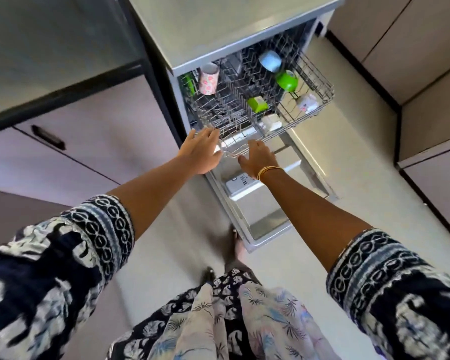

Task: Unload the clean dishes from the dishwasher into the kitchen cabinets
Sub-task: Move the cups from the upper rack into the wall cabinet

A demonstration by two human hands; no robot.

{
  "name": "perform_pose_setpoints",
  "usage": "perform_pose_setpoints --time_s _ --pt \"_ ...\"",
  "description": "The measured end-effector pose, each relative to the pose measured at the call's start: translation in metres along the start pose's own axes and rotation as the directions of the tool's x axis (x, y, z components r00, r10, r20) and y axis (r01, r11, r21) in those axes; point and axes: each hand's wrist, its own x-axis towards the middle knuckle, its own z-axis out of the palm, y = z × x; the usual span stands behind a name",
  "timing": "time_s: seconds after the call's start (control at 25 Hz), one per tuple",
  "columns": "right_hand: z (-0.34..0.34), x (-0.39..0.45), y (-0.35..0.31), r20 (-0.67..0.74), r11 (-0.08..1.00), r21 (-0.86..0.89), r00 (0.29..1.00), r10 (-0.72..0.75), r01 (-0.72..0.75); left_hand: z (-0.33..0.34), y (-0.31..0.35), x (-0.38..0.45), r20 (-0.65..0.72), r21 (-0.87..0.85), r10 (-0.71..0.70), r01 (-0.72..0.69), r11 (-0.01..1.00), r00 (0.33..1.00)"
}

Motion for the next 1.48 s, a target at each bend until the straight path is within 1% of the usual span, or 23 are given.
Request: perform_pose_setpoints --time_s 0.12,0.2,0.32,0.4,0.44,0.52,0.6,0.72,0.76,0.84,0.92,1.0,1.08,1.16,1.2,1.28,1.36,1.48 --pt "-0.014 0.028 0.022 0.012 0.999 0.034 1.000 0.022 -0.023 0.004 0.008 0.051 0.023 -0.018 0.000 0.001 1.000 1.000" --pt "-0.028 0.053 0.028 -0.012 0.997 0.072 1.000 0.023 -0.022 0.002 0.011 0.082 0.024 -0.048 -0.007 0.009 0.999 1.000" --pt "-0.038 0.076 0.034 -0.020 0.997 0.074 1.000 -0.022 0.023 0.005 0.013 0.109 0.018 -0.134 -0.056 0.058 0.989 0.998" --pt "-0.042 0.108 0.048 -0.004 0.996 0.083 1.000 -0.013 0.013 0.011 0.019 0.139 0.064 -0.150 -0.086 0.095 0.984 0.994" --pt "-0.041 0.111 0.051 -0.002 0.996 0.090 1.000 -0.009 0.010 0.013 0.021 0.140 0.079 -0.140 -0.088 0.099 0.985 0.993" --pt "-0.041 0.130 0.056 -0.004 0.984 0.179 1.000 0.004 -0.003 0.020 0.018 0.154 0.094 -0.151 -0.085 0.099 0.984 0.992" --pt "-0.034 0.165 0.059 -0.021 0.976 0.219 1.000 0.004 0.001 0.033 0.006 0.188 0.089 -0.169 -0.122 0.136 0.976 0.988" --pt "-0.019 0.207 0.062 -0.016 0.963 0.269 0.999 0.033 -0.028 0.052 -0.008 0.232 0.125 -0.256 -0.259 0.283 0.924 0.958" --pt "-0.012 0.223 0.065 -0.022 0.959 0.280 0.999 0.047 -0.039 0.058 -0.012 0.250 0.104 -0.282 -0.317 0.333 0.900 0.943" --pt "0.001 0.249 0.073 -0.050 0.957 0.282 0.995 0.082 -0.065 0.072 -0.025 0.278 0.012 -0.323 -0.457 0.435 0.840 0.890" --pt "0.015 0.280 0.082 -0.093 0.952 0.289 0.986 0.137 -0.105 0.092 -0.046 0.304 -0.052 -0.375 -0.548 0.492 0.786 0.835" --pt "0.028 0.312 0.089 -0.115 0.946 0.301 0.981 0.158 -0.117 0.109 -0.066 0.328 -0.096 -0.472 -0.596 0.491 0.732 0.797" --pt "0.040 0.344 0.092 -0.110 0.941 0.309 0.978 0.176 -0.135 0.120 -0.083 0.349 -0.170 -0.581 -0.672 0.477 0.659 0.721" --pt "0.053 0.369 0.094 -0.142 0.955 0.231 0.965 0.222 -0.186 0.128 -0.096 0.369 -0.245 -0.629 -0.732 0.470 0.619 0.636" --pt "0.058 0.377 0.093 -0.160 0.958 0.182 0.955 0.251 -0.221 0.131 -0.102 0.379 -0.272 -0.647 -0.747 0.460 0.609 0.607" --pt "0.067 0.385 0.089 -0.189 0.949 0.164 0.936 0.297 -0.269 0.135 -0.117 0.396 -0.281 -0.702 -0.776 0.431 0.568 0.564" --pt "0.067 0.388 0.089 -0.212 0.935 0.209 0.920 0.328 -0.285 0.135 -0.130 0.408 -0.292 -0.733 -0.798 0.413 0.541 0.527" --pt "0.063 0.386 0.092 -0.278 0.943 0.244 0.915 0.291 -0.226 0.137 -0.140 0.416 -0.264 -0.784 -0.824 0.386 0.487 0.502"
